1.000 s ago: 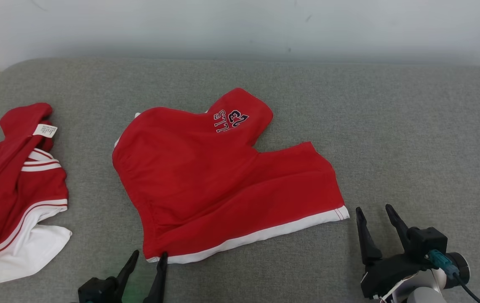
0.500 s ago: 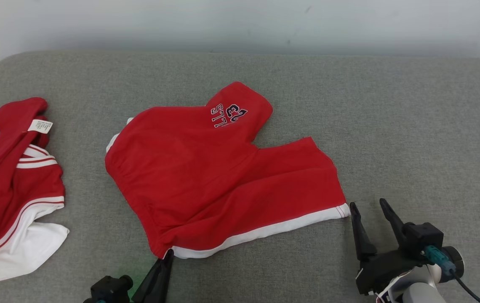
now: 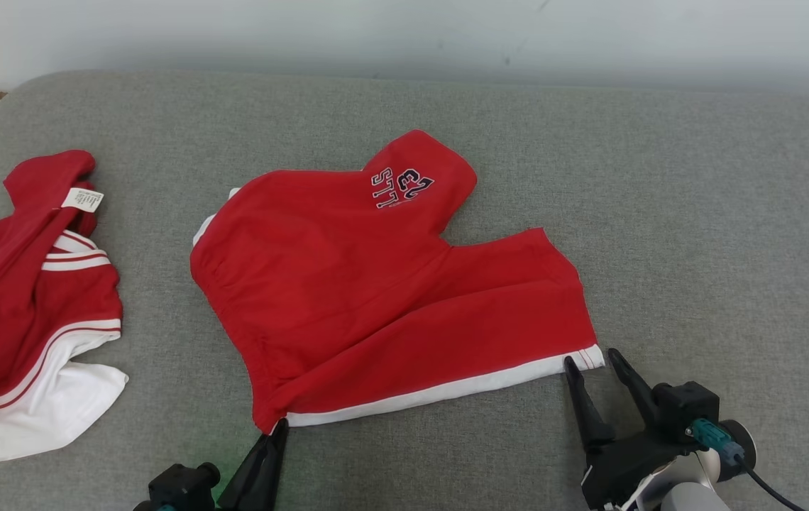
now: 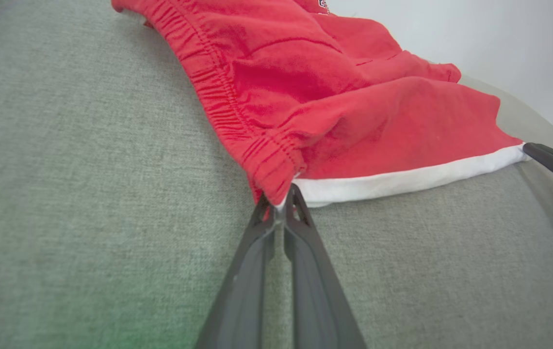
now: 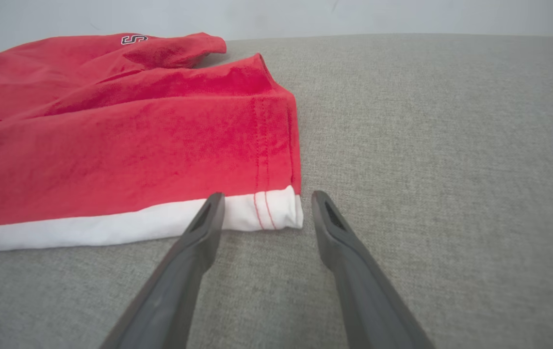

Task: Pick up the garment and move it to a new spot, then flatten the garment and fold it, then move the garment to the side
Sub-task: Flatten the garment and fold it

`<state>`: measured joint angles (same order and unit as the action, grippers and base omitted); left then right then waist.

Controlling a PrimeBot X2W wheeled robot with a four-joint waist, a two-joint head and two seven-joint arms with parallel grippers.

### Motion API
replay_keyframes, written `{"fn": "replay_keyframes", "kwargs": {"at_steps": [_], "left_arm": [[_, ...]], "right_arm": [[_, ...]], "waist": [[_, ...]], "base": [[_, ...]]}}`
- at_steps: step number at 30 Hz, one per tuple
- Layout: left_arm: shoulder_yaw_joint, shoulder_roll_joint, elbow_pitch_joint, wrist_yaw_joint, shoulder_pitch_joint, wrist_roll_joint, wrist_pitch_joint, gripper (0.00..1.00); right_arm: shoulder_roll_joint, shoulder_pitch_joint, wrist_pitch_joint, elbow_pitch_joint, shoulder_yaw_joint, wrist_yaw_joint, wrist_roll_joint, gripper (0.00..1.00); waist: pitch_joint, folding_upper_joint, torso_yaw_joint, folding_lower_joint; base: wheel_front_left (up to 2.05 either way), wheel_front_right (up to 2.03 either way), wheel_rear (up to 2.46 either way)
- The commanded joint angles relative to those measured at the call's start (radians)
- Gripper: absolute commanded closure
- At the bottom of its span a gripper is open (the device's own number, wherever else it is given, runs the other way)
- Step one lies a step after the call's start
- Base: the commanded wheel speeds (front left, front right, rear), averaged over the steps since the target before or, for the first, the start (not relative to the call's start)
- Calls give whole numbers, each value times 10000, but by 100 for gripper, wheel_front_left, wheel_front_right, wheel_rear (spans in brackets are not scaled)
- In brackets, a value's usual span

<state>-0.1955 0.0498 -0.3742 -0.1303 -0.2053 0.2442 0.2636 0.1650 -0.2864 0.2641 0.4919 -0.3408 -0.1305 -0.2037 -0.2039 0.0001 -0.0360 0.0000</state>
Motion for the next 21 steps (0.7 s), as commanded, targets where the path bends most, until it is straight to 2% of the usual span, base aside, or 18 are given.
{"fn": "replay_keyframes", "kwargs": {"at_steps": [1, 2, 5, 6, 9, 11, 12, 14, 15, 16, 21], "left_arm": [[39, 15, -11, 9, 2, -76, 15, 100], [28, 15, -3, 9, -12, -72, 16, 100], [-3, 15, 1, 9, -35, -49, 15, 100], [-14, 15, -7, 9, -41, -43, 15, 100], [-38, 15, -18, 9, -64, -35, 15, 100], [-67, 15, -19, 8, -93, -45, 15, 100], [-72, 15, -19, 8, -117, -54, 15, 100], [-94, 14, -1, 8, -172, -76, 16, 100], [-107, 14, 18, 8, -191, -102, 16, 100], [-105, 15, 38, 8, -207, -92, 16, 100], [-204, 105, 162, 8, -246, -32, 16, 100]], "right_arm": [[35, -94, 3, 44, -58, -4, -54, 24], [36, -82, 3, 94, -88, -4, -83, 25], [44, -135, 3, 233, -184, -4, -126, 40], [48, -165, 3, 311, -205, -4, -152, 42], [43, -238, 1, 523, -210, -4, -217, 44], [34, -282, -2, 716, -242, -4, -274, 42], [25, -280, -5, 800, -251, -4, -318, 44], [-18, -345, -11, 960, -271, -4, -405, 59], [-46, -387, -13, 996, -284, -4, -433, 75], [-78, -421, -11, 950, -248, -4, -465, 100], [-125, -380, 4, 117, 213, -4, -640, 100]], "waist": [[-13, -1, -19, 0], [-18, -1, -28, 0], [-27, -1, -52, 0], [-29, -1, -57, 0], [-38, -1, -70, 0], [-43, -1, -95, 0], [-47, -1, -109, 0], [-42, -1, -130, 0], [-32, -1, -138, 0], [3, -1, -139, 0], [399, -1, -71, 0]], "base": [[0, 0, 0], [0, 0, 0], [0, 0, 0], [0, 0, 0], [0, 0, 0], [0, 0, 0], [0, 0, 0], [0, 0, 0], [0, 0, 0], [0, 0, 0], [0, 0, 0]]}}
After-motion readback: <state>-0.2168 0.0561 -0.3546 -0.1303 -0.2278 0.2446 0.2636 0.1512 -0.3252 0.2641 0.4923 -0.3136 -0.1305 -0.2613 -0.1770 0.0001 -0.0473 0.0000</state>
